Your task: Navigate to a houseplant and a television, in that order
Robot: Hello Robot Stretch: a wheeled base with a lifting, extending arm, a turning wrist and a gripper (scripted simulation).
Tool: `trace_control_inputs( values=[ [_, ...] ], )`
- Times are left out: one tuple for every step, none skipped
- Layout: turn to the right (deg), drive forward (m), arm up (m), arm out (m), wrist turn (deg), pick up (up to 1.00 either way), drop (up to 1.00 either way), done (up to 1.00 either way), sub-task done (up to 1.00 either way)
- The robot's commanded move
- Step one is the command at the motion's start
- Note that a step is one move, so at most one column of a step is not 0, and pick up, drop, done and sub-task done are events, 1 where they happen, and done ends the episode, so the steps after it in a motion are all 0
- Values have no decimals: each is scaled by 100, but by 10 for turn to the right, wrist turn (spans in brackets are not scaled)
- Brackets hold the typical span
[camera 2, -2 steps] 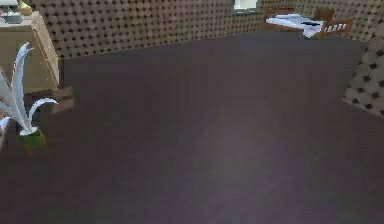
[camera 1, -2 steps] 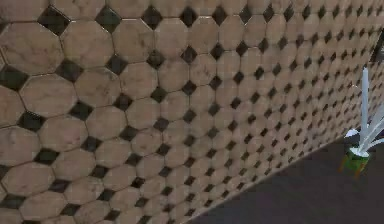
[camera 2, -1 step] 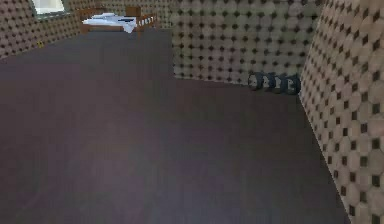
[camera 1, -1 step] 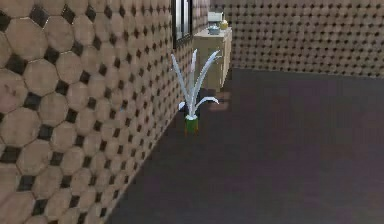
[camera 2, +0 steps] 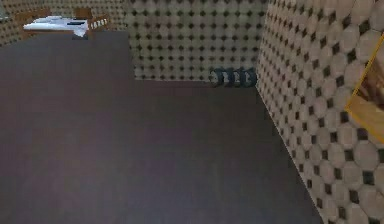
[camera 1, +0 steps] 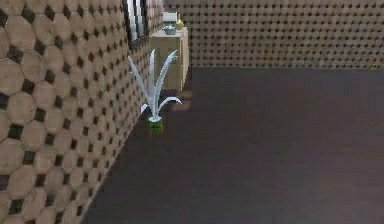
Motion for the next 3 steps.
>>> trace_control_inputs(
  values=[
    [0, 100, 0, 0, 0, 0, 0, 0, 0],
    [450, 0, 0, 0, 0, 0, 0, 0, 0],
    [0, 5, 0, 0, 0, 0, 0, 0, 0]
  ],
)
